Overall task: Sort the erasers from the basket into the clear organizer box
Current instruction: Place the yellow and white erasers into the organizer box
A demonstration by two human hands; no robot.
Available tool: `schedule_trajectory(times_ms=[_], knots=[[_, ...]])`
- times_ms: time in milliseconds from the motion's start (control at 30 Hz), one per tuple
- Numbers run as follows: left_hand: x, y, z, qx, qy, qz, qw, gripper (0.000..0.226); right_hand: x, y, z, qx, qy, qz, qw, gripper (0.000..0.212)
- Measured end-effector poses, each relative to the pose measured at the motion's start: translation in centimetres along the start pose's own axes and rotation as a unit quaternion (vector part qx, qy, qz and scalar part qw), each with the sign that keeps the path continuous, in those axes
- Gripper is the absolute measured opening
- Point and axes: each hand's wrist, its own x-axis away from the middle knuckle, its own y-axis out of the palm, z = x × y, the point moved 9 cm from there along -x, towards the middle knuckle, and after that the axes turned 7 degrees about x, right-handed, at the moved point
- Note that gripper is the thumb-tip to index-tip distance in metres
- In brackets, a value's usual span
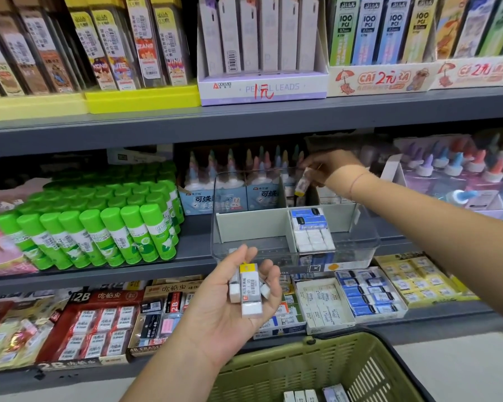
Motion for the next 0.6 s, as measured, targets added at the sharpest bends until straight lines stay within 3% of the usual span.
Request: schedule_trajectory(times_ms=[233,600], knots=[[-0.2,0.0,0.1,-0.010,0.004,0.003,1.000,0.046,-1.9,2.4,-1.0,0.205,-0.048,-0.031,0.977,0.022],[-0.5,-0.2,0.2,-0.004,0.002,0.003,1.000,0.042,-1.6,3.3,-1.4,0.266,-0.060,0.031,0.961,0.007]])
